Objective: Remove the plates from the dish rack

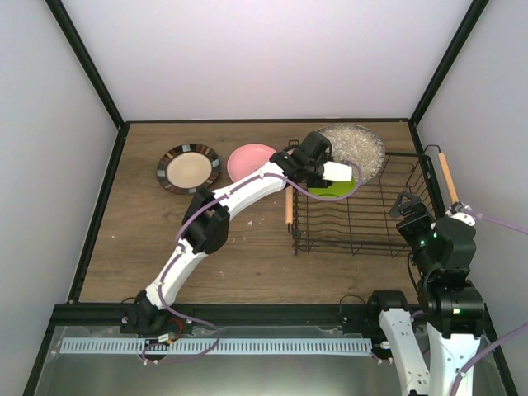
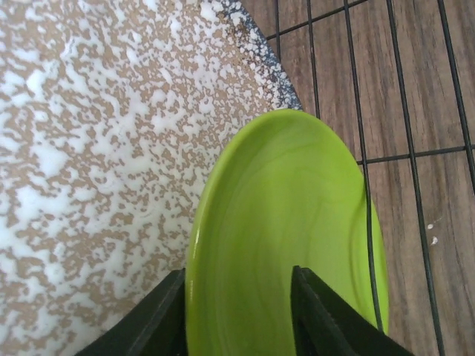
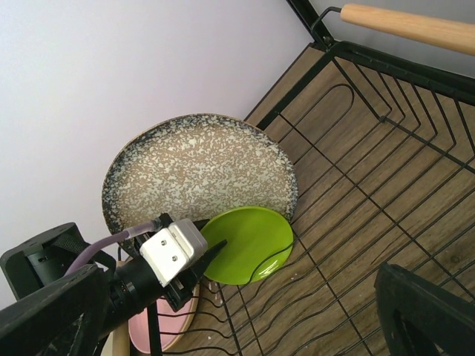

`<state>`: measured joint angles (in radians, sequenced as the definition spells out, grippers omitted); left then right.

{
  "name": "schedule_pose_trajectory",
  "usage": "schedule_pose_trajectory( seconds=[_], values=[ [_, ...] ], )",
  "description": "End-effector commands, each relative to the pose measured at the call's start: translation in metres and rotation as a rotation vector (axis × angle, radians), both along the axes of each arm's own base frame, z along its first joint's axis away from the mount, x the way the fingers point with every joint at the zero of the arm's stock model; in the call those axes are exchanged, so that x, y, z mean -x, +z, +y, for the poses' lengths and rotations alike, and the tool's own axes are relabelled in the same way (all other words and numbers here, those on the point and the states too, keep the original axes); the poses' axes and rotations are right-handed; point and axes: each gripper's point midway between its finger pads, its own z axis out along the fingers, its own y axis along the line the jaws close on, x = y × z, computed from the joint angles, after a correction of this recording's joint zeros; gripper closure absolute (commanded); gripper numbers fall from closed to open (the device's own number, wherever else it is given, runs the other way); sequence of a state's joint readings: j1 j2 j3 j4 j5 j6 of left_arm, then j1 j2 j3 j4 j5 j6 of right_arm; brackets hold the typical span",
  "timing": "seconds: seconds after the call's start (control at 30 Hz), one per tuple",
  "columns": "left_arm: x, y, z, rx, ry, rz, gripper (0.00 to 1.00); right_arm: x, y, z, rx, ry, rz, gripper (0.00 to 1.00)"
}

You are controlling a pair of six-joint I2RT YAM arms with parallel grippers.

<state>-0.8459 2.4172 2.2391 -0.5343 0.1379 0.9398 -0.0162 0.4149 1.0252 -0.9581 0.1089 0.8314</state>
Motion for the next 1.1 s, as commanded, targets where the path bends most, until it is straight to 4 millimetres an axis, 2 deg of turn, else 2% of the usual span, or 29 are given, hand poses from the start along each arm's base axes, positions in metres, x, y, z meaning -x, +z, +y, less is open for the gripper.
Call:
schedule_pose_trajectory(
  seconds=[0.0, 0.07, 0.17, 0.47, 0.63, 0.73, 1.07],
  values=[
    [0.006, -0.026, 0.003, -0.05, -0.001, 0.057, 0.69, 0.006, 0.016, -0.002, 0.015, -0.007, -0.032, 0.0],
    [0.004, -0.025, 0.003, -0.048, 0.003, 0.053, 0.77, 0.006, 0.017, -0.002, 0.016, -0.01, -0.034, 0.0],
    [0.004, -0.025, 0.004, -0.053, 0.007, 0.048, 0.84, 0.006, 0.017, -0.002, 0.017, -0.01, -0.034, 0.0],
    [0.005, -0.027, 0.007, -0.064, 0.022, 0.061, 0.96, 0.007, 0.015, -0.002, 0.011, -0.011, -0.032, 0.0],
    [0.004, -0.022, 0.008, -0.056, 0.046, 0.062, 0.96, 0.007, 0.014, -0.002, 0.009, -0.011, -0.031, 0.0],
    [0.0, -0.01, 0.006, -0.032, 0.07, 0.035, 0.96, 0.007, 0.013, -0.002, 0.011, -0.012, -0.029, 0.0],
    [-0.006, 0.057, 0.001, 0.097, 0.143, -0.098, 0.96, 0.002, 0.01, 0.0, 0.015, 0.006, -0.027, 0.0]
  ],
)
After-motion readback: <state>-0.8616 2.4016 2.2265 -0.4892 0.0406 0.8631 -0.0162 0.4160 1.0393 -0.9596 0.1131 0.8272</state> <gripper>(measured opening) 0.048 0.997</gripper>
